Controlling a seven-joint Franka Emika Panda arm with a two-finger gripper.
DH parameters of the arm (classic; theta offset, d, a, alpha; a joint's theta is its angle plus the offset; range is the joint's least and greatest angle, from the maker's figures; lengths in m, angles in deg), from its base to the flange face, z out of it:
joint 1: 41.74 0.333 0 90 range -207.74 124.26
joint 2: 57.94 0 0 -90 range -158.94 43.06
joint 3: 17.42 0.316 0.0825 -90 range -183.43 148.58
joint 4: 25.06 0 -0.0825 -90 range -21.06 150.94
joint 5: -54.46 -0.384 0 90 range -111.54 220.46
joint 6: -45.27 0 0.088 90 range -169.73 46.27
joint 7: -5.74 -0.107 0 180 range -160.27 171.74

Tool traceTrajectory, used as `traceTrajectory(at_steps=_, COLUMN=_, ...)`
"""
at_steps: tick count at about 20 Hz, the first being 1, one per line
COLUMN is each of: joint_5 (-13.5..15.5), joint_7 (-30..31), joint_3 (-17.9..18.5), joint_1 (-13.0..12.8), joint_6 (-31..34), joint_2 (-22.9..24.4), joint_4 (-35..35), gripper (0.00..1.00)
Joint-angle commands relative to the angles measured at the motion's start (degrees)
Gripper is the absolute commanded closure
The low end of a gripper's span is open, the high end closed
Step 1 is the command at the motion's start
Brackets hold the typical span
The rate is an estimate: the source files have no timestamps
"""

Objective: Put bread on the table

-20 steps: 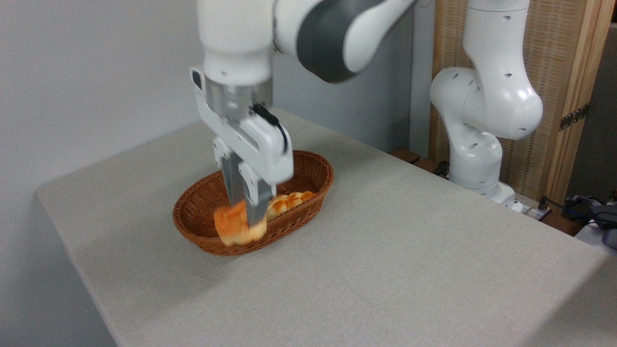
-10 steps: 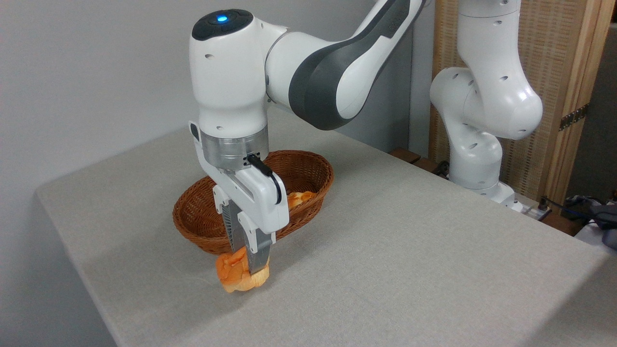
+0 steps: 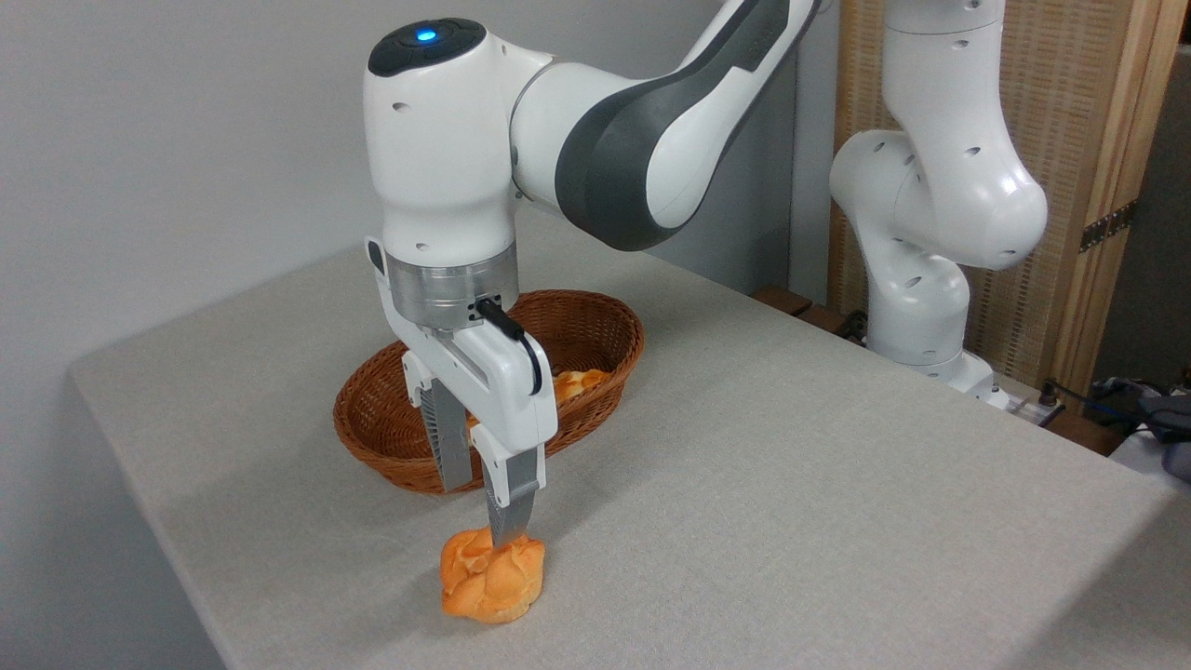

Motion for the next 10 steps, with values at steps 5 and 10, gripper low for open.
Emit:
traceTrajectory(at_steps=5, joint_5=-0.19, joint_7=4.83, joint_3=-0.76, joint_1=-0.4, joint_6=14.7, joint_2=1.2, joint_4=-10.14, gripper=0.0)
traceTrajectory(at_steps=10, joint_5=-2.2, joint_7=11.6, joint_3=-6.12, joint_1=-0.05, joint_6=26.4, joint_2=2.26, joint_4=-17.08, gripper=0.0)
